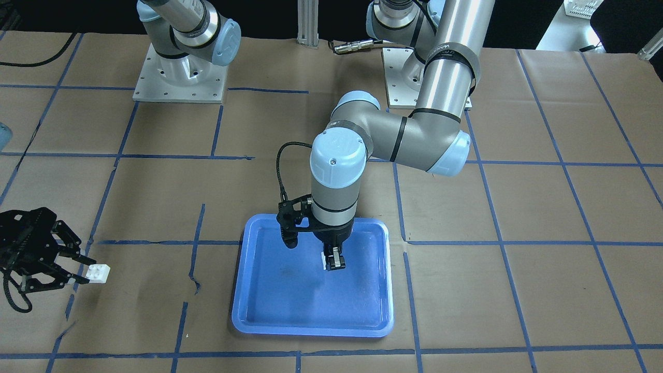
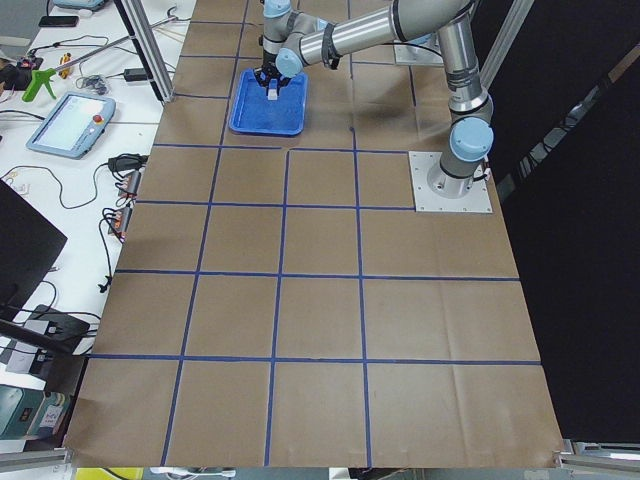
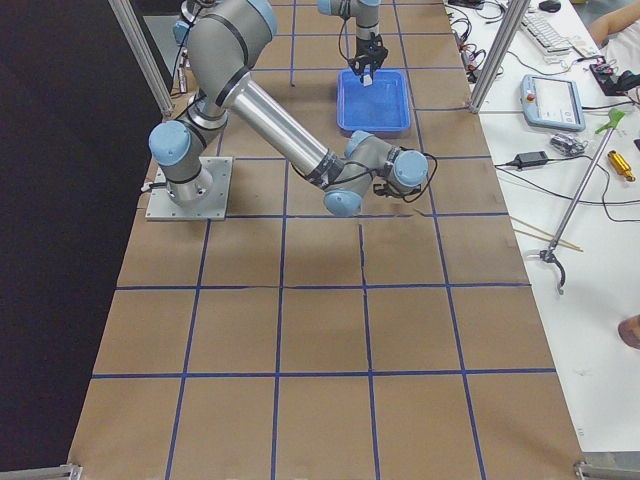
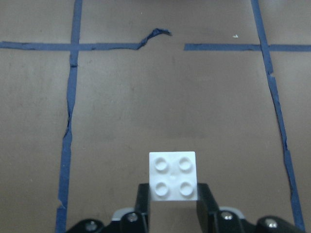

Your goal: Assemble white blocks and place on blue tray

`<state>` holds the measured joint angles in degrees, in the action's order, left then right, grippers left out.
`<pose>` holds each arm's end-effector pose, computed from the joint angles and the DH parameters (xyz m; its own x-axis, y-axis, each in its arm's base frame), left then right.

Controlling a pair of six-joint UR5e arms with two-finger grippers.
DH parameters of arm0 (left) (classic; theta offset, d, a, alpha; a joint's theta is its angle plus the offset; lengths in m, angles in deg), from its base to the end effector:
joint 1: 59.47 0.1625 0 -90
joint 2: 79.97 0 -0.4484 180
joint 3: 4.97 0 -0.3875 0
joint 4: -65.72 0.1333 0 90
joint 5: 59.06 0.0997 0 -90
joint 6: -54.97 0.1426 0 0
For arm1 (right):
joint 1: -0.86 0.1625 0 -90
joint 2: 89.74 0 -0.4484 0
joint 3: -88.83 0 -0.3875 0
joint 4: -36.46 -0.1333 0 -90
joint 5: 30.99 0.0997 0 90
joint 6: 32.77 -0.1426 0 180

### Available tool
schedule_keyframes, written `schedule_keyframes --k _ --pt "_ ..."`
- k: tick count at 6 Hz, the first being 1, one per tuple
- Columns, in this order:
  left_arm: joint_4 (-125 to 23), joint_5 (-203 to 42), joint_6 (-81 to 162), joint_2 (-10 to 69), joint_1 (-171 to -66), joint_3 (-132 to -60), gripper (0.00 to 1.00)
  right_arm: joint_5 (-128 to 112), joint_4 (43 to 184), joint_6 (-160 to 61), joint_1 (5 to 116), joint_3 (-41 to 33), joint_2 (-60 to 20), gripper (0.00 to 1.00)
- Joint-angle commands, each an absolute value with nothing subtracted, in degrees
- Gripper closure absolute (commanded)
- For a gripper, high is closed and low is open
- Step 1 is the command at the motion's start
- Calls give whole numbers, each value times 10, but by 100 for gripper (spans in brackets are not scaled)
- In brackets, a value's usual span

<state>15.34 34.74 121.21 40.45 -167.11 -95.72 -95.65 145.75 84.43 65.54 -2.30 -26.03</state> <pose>-0.3235 -0.6087 0.2225 -0.1100 0.9808 -0.1609 0.9938 0.1115 0.0008 -0.0908 -0.6463 0.2444 -0.0150 -0.9976 0.0679 -0.8971 -0.0166 -0.4415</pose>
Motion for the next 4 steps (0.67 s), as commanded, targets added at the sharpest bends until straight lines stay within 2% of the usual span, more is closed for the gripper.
schedule_keyframes --k 1,4 --pt "169 360 1255 426 -1670 -966 100 -955 1378 833 698 -26 -197 77" --pt "172 365 1251 447 -1670 -973 100 -954 1358 775 763 -28 -151 77"
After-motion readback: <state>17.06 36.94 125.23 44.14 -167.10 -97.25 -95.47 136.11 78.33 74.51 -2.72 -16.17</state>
